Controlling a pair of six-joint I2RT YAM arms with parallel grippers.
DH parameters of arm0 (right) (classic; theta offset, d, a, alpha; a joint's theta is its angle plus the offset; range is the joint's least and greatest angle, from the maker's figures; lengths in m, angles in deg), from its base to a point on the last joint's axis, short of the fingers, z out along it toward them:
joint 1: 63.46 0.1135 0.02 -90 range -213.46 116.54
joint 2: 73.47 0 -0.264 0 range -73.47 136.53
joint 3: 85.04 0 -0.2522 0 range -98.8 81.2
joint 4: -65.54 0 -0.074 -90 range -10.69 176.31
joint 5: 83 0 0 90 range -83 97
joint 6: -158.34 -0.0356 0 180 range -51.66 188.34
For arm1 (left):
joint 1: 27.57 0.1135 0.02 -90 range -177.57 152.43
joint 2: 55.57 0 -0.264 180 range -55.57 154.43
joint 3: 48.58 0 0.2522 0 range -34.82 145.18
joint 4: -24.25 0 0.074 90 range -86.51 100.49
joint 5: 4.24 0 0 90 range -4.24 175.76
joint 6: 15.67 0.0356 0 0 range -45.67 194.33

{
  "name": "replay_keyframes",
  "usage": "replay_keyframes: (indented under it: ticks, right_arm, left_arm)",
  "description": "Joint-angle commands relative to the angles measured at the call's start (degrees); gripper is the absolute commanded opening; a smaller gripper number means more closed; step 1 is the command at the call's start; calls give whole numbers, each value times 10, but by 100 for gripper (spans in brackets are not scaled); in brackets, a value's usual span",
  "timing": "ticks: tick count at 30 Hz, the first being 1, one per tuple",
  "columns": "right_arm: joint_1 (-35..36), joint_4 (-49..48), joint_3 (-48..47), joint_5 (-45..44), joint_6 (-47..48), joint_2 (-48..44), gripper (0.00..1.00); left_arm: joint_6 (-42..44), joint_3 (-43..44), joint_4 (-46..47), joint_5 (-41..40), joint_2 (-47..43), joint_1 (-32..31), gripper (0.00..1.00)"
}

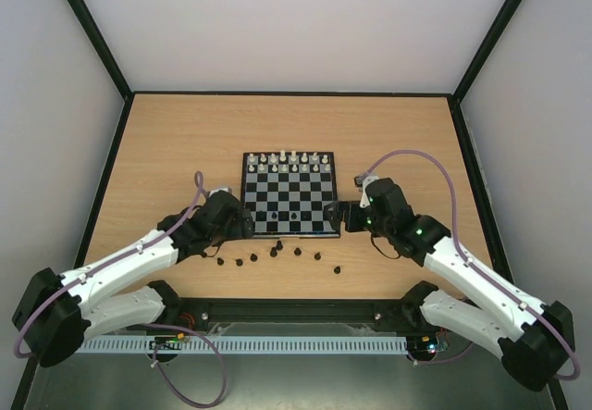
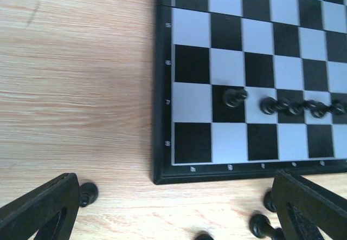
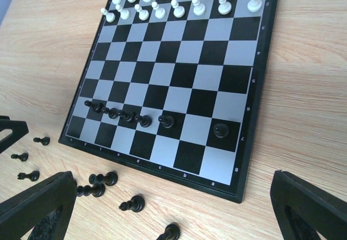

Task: Set up the chess pieces on the board
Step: Pick up the chess piece at the center of the board.

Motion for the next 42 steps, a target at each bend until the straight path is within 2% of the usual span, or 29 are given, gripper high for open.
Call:
replay_keyframes:
  ticks: [1, 11, 17, 22, 28, 37, 42]
  right_arm:
    - [-2, -6, 26, -21, -10, -42, 99]
    - [-2, -21, 29, 13, 2, -40, 99]
    - [-2, -29, 33, 30, 5, -40, 99]
    - [-2, -34, 37, 40, 7, -39, 99]
    - [-2, -37, 39, 53, 7, -38, 99]
    - [-2, -40, 42, 62, 7, -38, 99]
    - [-2, -43, 44, 64, 7, -37, 99]
  left_arm:
    - [-18, -4, -23, -4, 18, 35, 99]
    - [-25, -9, -14, 21, 99, 75, 99]
    - [-36, -11, -18, 21, 114, 84, 99]
    - [-39, -16, -21, 18, 115, 89, 86]
    - [-47, -34, -12, 30, 113, 88, 62]
    - [-53, -46, -17, 33, 97, 89, 48]
    - [-52, -42, -21, 27, 93, 89, 36]
